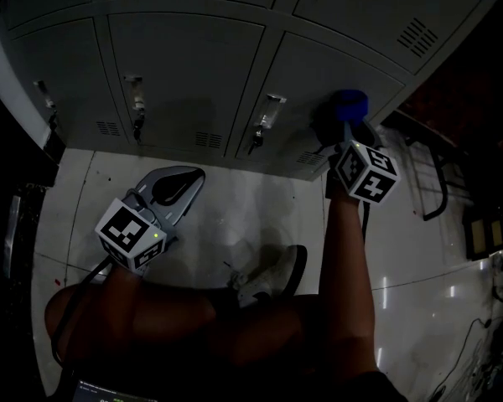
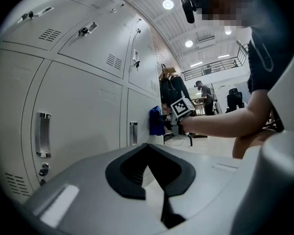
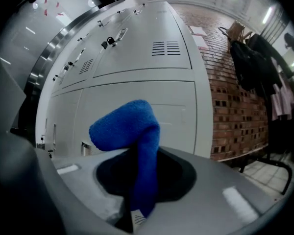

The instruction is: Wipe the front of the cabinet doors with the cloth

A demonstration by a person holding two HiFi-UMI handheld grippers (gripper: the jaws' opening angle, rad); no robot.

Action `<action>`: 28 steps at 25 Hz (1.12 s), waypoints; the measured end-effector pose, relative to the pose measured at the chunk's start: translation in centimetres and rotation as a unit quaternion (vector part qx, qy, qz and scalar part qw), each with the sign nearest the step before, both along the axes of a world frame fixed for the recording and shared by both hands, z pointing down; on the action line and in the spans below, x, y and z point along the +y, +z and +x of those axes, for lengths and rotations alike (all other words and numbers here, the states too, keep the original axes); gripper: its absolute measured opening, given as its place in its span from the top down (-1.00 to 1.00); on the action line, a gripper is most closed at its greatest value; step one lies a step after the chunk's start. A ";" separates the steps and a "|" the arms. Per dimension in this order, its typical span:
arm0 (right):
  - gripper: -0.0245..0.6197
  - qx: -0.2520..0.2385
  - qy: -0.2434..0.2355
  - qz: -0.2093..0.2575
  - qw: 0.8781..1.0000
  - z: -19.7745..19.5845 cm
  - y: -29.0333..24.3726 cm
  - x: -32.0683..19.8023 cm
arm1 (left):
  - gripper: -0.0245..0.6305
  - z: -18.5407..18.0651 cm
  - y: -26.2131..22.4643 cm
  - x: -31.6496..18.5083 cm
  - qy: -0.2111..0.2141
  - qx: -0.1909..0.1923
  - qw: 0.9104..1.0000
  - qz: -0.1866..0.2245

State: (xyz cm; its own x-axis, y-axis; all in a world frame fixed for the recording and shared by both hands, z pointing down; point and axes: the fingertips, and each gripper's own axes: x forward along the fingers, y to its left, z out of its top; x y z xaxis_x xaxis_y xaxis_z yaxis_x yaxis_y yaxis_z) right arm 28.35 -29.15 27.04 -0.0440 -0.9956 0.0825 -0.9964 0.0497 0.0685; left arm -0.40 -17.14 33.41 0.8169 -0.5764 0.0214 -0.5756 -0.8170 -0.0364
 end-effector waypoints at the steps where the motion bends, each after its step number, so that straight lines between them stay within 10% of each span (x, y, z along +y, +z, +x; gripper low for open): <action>1: 0.71 0.001 0.013 0.003 1.000 0.8 0.1 0.1 | 0.91 0.0 0.0 0.0 0.000 0.000 1.000 0.000; 18: 0.71 -0.066 0.098 0.026 0.993 7.8 0.6 1.5 | 0.91 0.2 0.2 0.1 0.001 -0.002 1.000 -0.001; 28: 0.71 -0.031 -0.009 0.049 0.998 -5.4 -1.5 0.6 | 0.91 0.1 0.1 0.0 0.000 -0.002 1.000 0.000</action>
State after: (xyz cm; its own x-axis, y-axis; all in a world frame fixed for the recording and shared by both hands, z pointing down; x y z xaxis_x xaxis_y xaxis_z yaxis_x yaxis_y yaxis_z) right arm 22.94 -28.52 25.59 -0.0634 -0.9978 -0.0196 -0.9979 0.0631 0.0124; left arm -0.30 -17.18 33.54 0.8172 -0.5759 0.0234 -0.5749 -0.8173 -0.0389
